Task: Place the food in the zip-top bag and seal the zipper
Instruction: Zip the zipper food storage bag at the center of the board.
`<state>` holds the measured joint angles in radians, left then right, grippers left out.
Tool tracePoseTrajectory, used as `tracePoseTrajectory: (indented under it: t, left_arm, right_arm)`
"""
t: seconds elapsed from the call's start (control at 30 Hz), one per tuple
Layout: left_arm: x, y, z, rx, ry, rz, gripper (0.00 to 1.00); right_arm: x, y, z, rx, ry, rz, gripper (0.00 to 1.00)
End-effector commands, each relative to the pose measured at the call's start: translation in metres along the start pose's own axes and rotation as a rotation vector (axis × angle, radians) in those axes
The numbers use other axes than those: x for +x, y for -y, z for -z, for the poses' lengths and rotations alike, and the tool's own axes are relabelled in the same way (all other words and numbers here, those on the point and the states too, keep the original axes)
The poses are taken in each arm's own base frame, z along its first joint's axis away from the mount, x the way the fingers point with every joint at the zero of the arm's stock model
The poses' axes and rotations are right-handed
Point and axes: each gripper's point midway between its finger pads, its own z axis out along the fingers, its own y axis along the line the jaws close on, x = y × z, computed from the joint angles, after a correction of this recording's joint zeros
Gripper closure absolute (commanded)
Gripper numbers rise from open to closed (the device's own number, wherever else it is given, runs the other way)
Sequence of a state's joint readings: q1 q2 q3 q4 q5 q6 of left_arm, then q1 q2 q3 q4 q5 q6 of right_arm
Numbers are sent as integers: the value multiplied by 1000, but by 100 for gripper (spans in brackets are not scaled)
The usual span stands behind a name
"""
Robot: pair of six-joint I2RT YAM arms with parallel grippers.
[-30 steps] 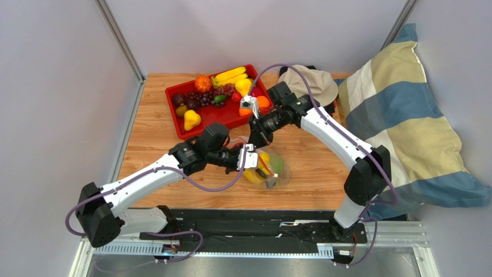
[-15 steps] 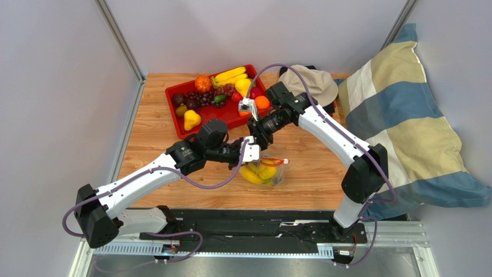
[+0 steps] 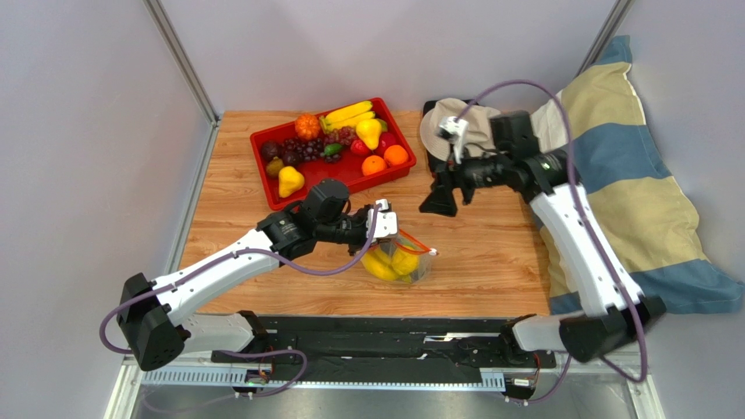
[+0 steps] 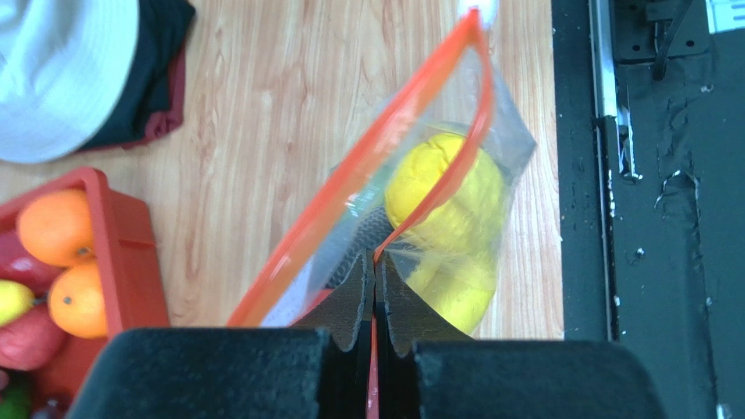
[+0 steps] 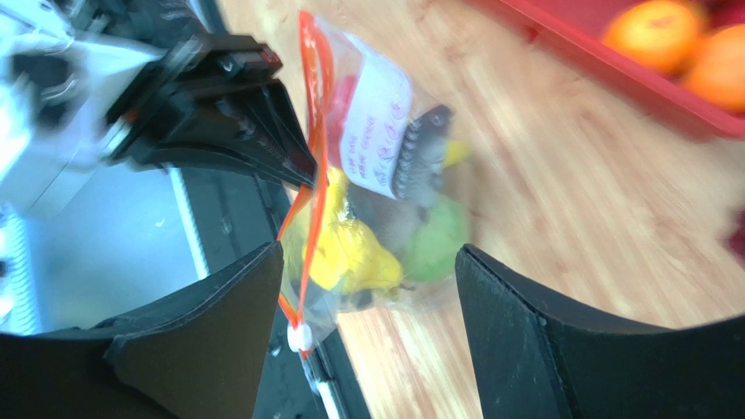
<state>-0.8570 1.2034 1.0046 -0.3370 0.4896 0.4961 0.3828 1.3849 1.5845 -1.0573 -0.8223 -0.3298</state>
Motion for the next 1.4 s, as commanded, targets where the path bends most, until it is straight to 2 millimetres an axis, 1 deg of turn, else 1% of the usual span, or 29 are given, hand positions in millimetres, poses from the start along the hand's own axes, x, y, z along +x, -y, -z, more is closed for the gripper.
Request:
tracePoseTrajectory:
  t: [0.0, 0.03, 0.07, 0.1, 0.13, 0.17, 0.2, 0.23, 0.27, 0.3, 0.33, 0.37, 0.43, 0.47, 0.5, 0.53, 0.63, 0.67, 0.7, 0.77, 0.8, 0.87, 0.97, 1.0, 1.1, 1.2, 1.23, 1.33, 1.37]
  left_arm:
    - [-23, -25, -3, -95, 50, 75, 100]
    - [-21, -28, -6, -98, 44, 94, 100]
    - [-21, -28, -9, -97, 45, 123, 100]
    - [-22, -29, -12, -96, 46, 135, 100]
    - [-23, -32, -16, -94, 41, 153, 100]
    - [-23, -34, -18, -104, 37, 182, 100]
    - [-21, -37, -19, -115, 28, 192, 100]
    - [-25, -41, -20, -126, 29, 196, 100]
    - [-25, -44, -20, -139, 26, 208, 100]
    - [-25, -48, -19, -155, 22, 212, 100]
    - [-24, -48, -21, -158, 20, 217, 100]
    - [-25, -49, -22, -161, 23, 218, 100]
    - [-21, -50, -25, -159, 16, 230, 100]
    - [-20, -49, -26, -155, 12, 243, 100]
    - [-21, -49, -26, -154, 14, 247, 100]
    - [-22, -49, -27, -151, 19, 249, 100]
    - [-25, -49, -26, -148, 23, 250, 100]
    - [-24, -48, -26, -149, 18, 251, 100]
    - [-24, -49, -25, -151, 19, 249, 100]
    - [-23, -48, -25, -154, 14, 255, 100]
    - [-24, -48, -23, -157, 18, 253, 100]
    - [-23, -47, -22, -158, 17, 261, 100]
    - [-20, -45, -20, -166, 12, 278, 100]
    - [-20, -44, -18, -168, 14, 275, 100]
    - [-15, -40, -15, -169, 3, 281, 100]
    - [-10, -37, -12, -172, -9, 281, 100]
    - [-9, -36, -11, -173, -11, 281, 100]
    - [-10, -36, -10, -169, -12, 273, 100]
    - [-11, -37, -10, -170, -10, 275, 100]
  right_arm:
    - [20, -4, 33, 130, 56, 53, 24]
    - [24, -19, 46, 153, 91, 110, 24]
    - [27, -20, 48, 173, 110, 143, 23]
    - [52, -18, 40, 171, 84, 123, 22]
    - [55, -29, 49, 195, 130, 170, 21]
    - [64, -27, 48, 210, 137, 174, 20]
    - [64, -26, 48, 228, 173, 210, 18]
    - [85, -20, 37, 228, 154, 187, 18]
    - [82, -20, 41, 256, 196, 230, 18]
    - [86, -17, 38, 260, 197, 231, 17]
    - [99, -13, 30, 254, 179, 215, 17]
    - [100, -11, 27, 244, 184, 214, 18]
    - [110, -9, 18, 215, 165, 179, 21]
    - [113, -10, 13, 188, 163, 175, 23]
    - [116, -8, 9, 175, 154, 165, 28]
    - [117, -5, 6, 175, 150, 160, 29]
    - [114, 9, 0, 202, 161, 147, 33]
    - [109, 9, -1, 193, 174, 155, 35]
    - [106, 7, -2, 180, 183, 150, 41]
    - [99, 3, -6, 134, 199, 136, 47]
    - [95, 1, -6, 120, 212, 123, 56]
    - [88, 2, -8, 105, 229, 120, 65]
    - [84, 4, -13, 81, 226, 119, 95]
    - [80, 4, -12, 78, 231, 127, 100]
    - [77, 9, -14, 79, 228, 164, 100]
    - [67, 14, -16, 70, 230, 207, 100]
    - [59, 11, -13, 60, 236, 228, 100]
    - [64, 5, -12, 20, 202, 250, 100]
    - [69, 1, -11, 5, 180, 268, 92]
